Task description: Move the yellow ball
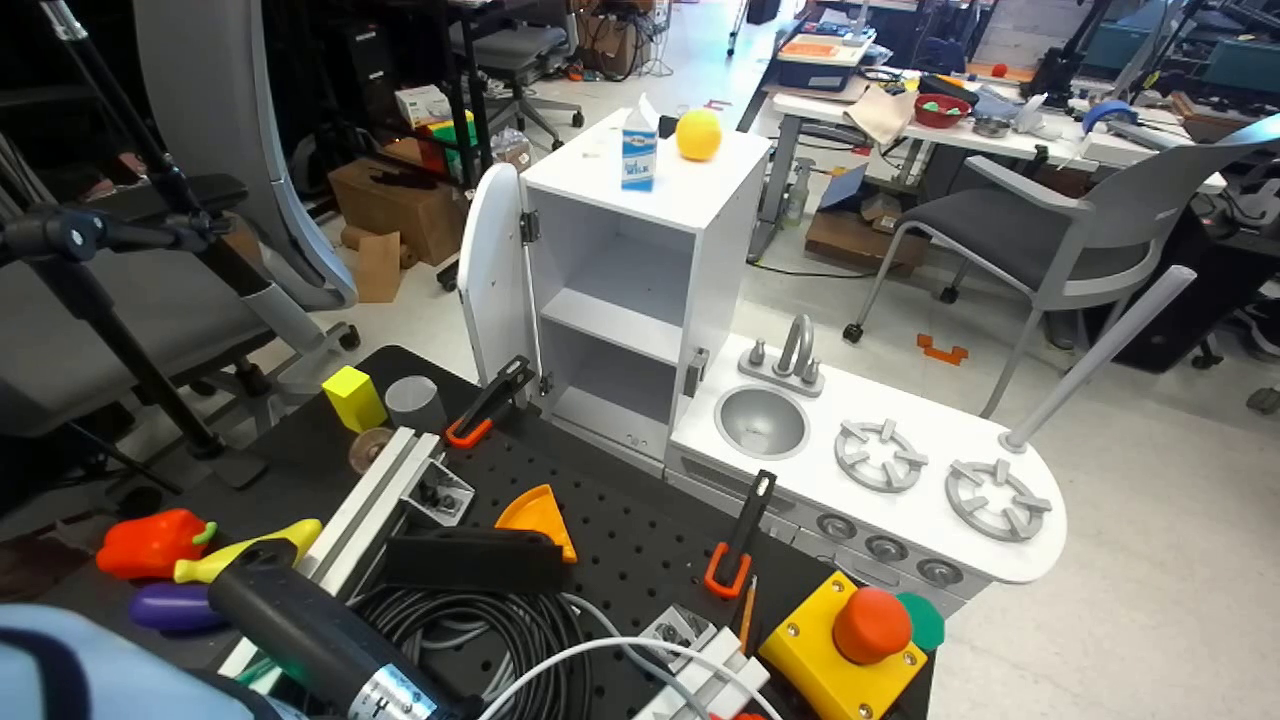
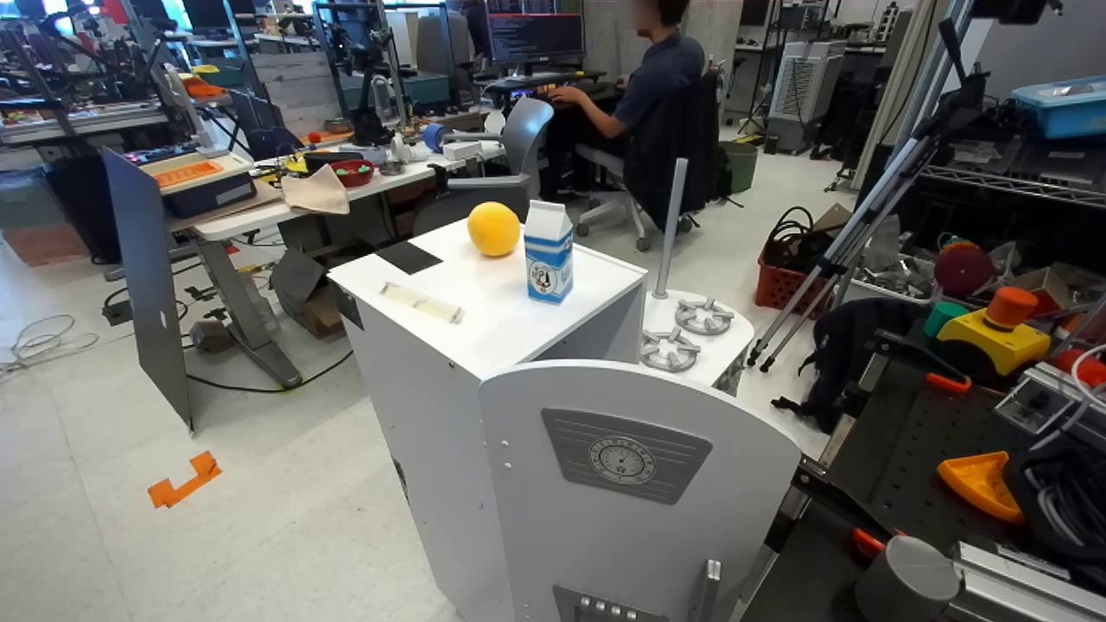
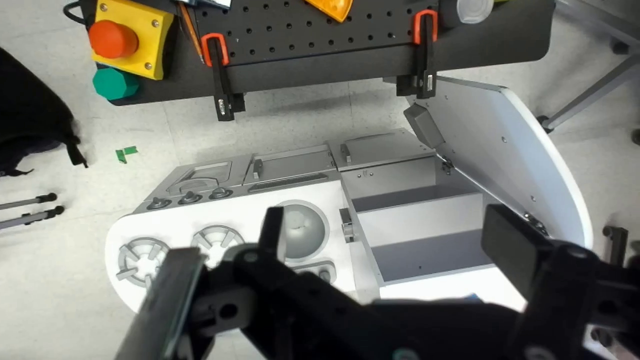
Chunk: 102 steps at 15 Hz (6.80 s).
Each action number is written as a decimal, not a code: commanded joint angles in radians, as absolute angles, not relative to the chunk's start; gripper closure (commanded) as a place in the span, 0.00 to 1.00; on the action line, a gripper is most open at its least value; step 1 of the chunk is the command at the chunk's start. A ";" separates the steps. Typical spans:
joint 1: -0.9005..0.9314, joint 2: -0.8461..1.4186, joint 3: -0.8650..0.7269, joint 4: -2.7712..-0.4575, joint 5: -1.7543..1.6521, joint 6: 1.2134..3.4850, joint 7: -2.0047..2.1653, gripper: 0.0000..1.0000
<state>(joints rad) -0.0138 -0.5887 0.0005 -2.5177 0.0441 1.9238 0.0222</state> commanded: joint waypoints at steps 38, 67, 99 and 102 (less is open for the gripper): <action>0.155 0.853 -0.002 -1.118 0.182 2.035 0.776 0.00; 0.165 0.995 -0.035 -0.962 0.152 1.969 0.929 0.64; 0.292 0.493 0.029 -1.711 -0.014 2.150 0.641 0.97; 0.309 0.521 0.025 -1.687 -0.049 2.174 0.672 0.97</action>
